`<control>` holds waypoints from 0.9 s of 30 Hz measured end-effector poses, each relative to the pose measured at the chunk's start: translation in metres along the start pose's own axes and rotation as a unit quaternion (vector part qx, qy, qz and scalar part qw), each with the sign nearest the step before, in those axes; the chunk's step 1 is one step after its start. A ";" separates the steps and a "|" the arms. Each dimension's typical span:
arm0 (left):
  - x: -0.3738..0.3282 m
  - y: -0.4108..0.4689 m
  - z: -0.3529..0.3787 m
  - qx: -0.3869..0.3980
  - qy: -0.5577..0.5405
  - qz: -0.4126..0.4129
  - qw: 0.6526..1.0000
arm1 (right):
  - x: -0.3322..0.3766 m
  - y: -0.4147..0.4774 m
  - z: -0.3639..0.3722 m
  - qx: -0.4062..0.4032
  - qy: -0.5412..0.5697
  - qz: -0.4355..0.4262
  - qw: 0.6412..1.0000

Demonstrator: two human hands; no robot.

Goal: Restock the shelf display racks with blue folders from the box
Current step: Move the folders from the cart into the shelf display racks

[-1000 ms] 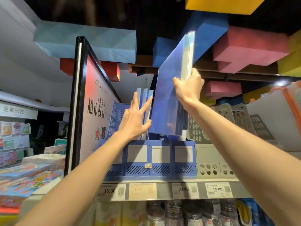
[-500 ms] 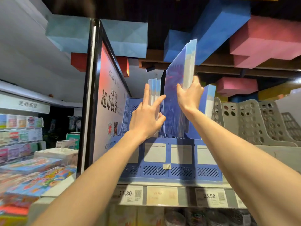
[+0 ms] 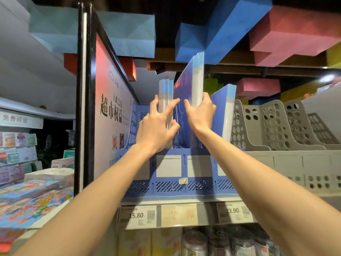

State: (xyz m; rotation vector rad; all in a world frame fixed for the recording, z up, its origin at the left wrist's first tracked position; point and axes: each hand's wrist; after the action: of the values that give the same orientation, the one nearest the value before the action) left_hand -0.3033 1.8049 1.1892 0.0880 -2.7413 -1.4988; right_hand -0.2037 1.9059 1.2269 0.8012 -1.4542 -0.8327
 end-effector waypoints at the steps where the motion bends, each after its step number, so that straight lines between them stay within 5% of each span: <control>1: 0.001 0.000 0.000 -0.001 -0.003 0.001 1.000 | -0.005 -0.005 0.000 0.004 0.005 0.005 1.000; 7: 0.003 0.002 0.003 0.000 -0.018 0.007 1.000 | -0.012 -0.019 -0.008 0.054 0.013 0.000 0.998; 13: 0.005 0.000 0.002 0.012 -0.038 0.005 0.999 | -0.018 -0.021 -0.015 0.217 -0.024 0.047 0.975; 22: 0.006 -0.002 0.002 0.015 -0.085 0.008 0.996 | -0.024 -0.028 -0.042 0.436 0.006 0.063 0.898; 27: 0.007 -0.003 0.003 0.018 -0.091 0.013 0.996 | -0.021 -0.045 -0.055 0.426 -0.096 -0.003 0.900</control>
State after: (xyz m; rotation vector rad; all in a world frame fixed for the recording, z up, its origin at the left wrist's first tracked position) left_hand -0.3103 1.8054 1.1853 -0.0894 -2.8976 -1.5221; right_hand -0.1480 1.8991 1.1789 1.3945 -2.0217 -0.2372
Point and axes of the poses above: each hand's wrist, its own y-axis towards the middle knuckle, its own z-axis out of the palm, x = y × z, and after that the axes turned 12 degrees about x, right-handed
